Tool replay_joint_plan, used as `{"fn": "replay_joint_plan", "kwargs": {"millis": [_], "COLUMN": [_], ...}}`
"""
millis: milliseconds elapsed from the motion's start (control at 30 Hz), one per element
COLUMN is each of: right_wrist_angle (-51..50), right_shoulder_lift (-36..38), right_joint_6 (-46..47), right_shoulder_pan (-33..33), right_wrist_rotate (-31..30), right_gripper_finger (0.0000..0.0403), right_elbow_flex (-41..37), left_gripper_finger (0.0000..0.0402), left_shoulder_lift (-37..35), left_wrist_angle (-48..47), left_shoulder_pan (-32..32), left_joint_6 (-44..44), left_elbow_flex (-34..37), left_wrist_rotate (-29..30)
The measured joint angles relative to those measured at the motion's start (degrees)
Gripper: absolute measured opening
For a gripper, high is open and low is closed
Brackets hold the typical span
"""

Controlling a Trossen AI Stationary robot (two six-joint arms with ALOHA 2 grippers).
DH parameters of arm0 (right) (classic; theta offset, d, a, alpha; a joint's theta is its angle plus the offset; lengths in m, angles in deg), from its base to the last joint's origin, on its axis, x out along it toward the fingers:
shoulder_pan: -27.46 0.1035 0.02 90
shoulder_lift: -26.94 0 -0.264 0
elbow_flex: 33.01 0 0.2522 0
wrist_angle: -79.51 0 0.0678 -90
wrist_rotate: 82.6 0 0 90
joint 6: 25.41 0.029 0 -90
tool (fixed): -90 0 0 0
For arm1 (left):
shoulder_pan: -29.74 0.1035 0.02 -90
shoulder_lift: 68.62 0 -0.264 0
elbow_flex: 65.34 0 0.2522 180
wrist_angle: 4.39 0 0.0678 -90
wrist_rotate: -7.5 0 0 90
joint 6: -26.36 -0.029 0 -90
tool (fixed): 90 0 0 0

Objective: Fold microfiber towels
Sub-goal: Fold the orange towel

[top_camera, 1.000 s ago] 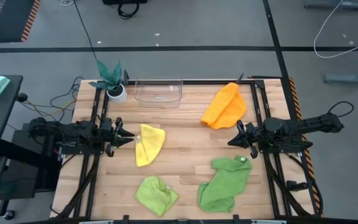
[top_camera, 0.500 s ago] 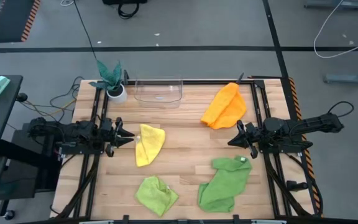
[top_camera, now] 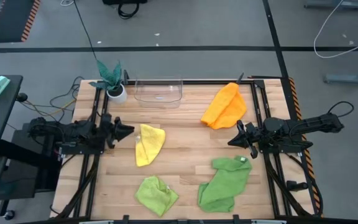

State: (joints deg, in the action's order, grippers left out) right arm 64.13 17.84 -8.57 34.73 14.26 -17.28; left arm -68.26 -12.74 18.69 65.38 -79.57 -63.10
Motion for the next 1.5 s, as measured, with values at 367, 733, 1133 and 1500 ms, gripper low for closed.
{"fn": "replay_joint_plan", "kwargs": {"millis": [367, 733, 1133, 1500], "right_wrist_angle": [0.0, 1.7, 20.9, 37.0], "right_shoulder_lift": [0.0, 0.0, 0.0, 0.0], "right_joint_6": [0.0, 7.3, 18.8, 30.9], "right_shoulder_pan": [0.0, 0.0, 0.0, 0.0], "right_wrist_rotate": [0.0, 0.0, -2.6, -18.9], "right_gripper_finger": [0.0018, 0.0018, 0.0018, 0.0018], "right_elbow_flex": [0.0, 0.0, 0.0, 0.0], "left_gripper_finger": [0.0107, 0.0107, 0.0107, 0.0107], "left_shoulder_lift": [0.4, 15.2, 36.9, 55.4], "left_wrist_angle": [5.9, 21.2, 42.2, 41.4], "left_shoulder_pan": [0.0, 0.0, 0.0, 0.0], "left_joint_6": [21.3, 21.2, 15.0, -5.2], "left_elbow_flex": [0.0, 0.0, -4.8, -21.5], "left_wrist_rotate": [9.7, 11.9, 11.9, 11.8]}}
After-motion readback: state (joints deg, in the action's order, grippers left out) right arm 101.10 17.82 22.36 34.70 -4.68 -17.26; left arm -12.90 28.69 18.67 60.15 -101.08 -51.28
